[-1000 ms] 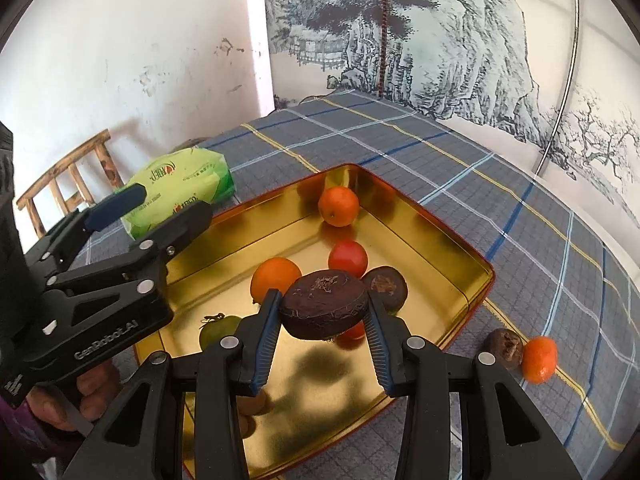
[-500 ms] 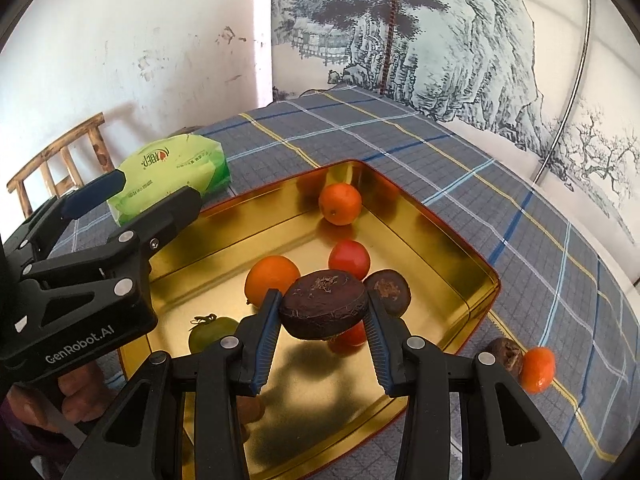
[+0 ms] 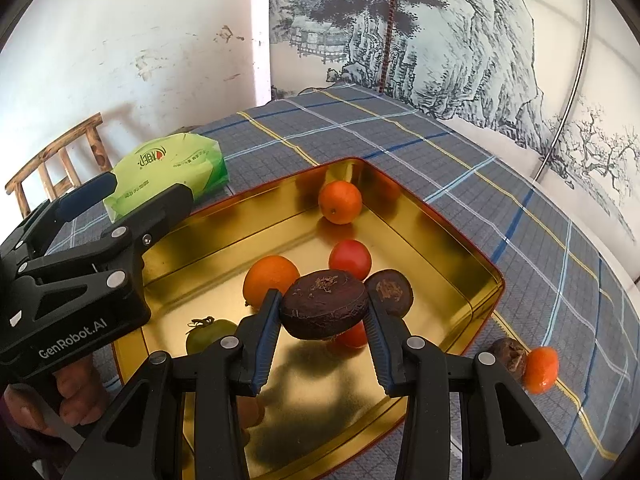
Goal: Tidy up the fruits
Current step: 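Lower the brown fruit into the tin and open the right gripper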
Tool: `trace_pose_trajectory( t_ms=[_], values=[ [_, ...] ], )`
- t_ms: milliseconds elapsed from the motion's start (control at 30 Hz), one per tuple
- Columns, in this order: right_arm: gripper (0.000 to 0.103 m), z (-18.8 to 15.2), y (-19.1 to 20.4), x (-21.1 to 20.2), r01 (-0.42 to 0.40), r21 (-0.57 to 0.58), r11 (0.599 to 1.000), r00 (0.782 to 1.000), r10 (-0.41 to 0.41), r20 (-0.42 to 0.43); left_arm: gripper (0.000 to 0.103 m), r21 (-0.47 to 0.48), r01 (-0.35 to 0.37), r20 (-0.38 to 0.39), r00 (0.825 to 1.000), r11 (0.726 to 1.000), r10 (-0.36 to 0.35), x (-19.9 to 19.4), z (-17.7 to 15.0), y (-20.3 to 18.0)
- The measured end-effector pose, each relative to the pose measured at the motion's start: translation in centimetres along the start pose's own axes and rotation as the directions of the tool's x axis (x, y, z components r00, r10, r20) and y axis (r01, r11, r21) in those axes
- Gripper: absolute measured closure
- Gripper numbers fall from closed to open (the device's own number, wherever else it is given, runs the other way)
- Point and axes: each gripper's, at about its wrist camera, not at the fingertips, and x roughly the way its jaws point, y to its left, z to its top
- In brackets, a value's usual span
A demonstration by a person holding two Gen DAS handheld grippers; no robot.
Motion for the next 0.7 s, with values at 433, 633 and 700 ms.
trace_pose_trajectory(
  t_ms=[433, 633, 700],
  values=[
    [0.061, -0.01, -0.33, 0.13, -0.002, 0.011, 1.0, 1.0, 0.002, 0.001, 0.006, -0.004, -0.009, -0.005, 1.0, 1.0, 0.009, 0.12, -0.19, 0.21],
    [0.061, 0.07, -0.38, 0.19, -0.003, 0.01, 1.0, 1.0, 0.002, 0.001, 0.006, -0.004, -0.012, -0.006, 1.0, 1.0, 0.012, 0.2, -0.23, 0.25],
    [0.061, 0.09, -0.46, 0.27, -0.003, 0.012, 1.0, 1.0, 0.003, 0.0, 0.006, -0.005, -0.012, -0.008, 1.0, 1.0, 0.012, 0.26, -0.32, 0.33]
  ],
)
